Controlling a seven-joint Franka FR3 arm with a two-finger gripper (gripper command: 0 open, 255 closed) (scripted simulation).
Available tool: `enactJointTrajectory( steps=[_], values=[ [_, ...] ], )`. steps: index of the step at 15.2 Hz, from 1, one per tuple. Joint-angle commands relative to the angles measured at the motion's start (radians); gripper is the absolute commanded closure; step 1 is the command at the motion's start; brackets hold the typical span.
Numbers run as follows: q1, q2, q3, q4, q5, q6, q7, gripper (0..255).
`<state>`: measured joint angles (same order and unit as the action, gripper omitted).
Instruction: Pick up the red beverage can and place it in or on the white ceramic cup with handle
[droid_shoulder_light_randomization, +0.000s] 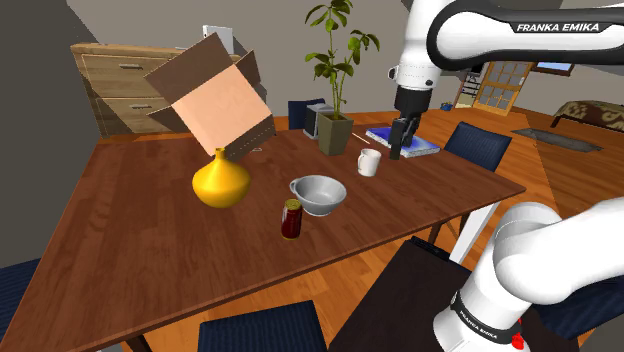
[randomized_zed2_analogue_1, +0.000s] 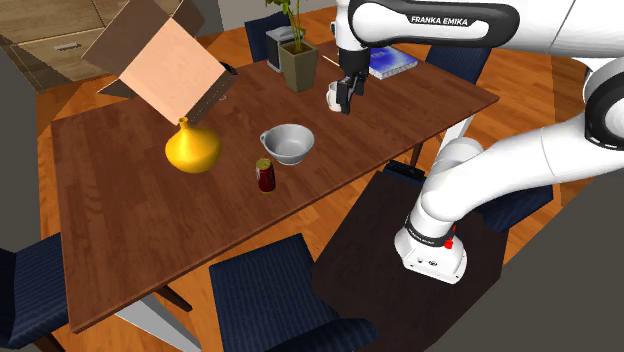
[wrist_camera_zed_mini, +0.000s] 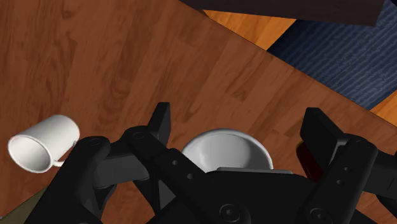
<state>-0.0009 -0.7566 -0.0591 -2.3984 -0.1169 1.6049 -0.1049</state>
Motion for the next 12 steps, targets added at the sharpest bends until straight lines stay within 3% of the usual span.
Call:
enactJointTrajectory(
  steps=[1, 12],
  values=[
    [0.000, 0.000, 0.000, 0.000, 0.000, 0.000, 0.000, 0],
    [0.084, 0.272, 0.104, -0.003, 0.095, 0.284, 0.112, 0]
  ],
)
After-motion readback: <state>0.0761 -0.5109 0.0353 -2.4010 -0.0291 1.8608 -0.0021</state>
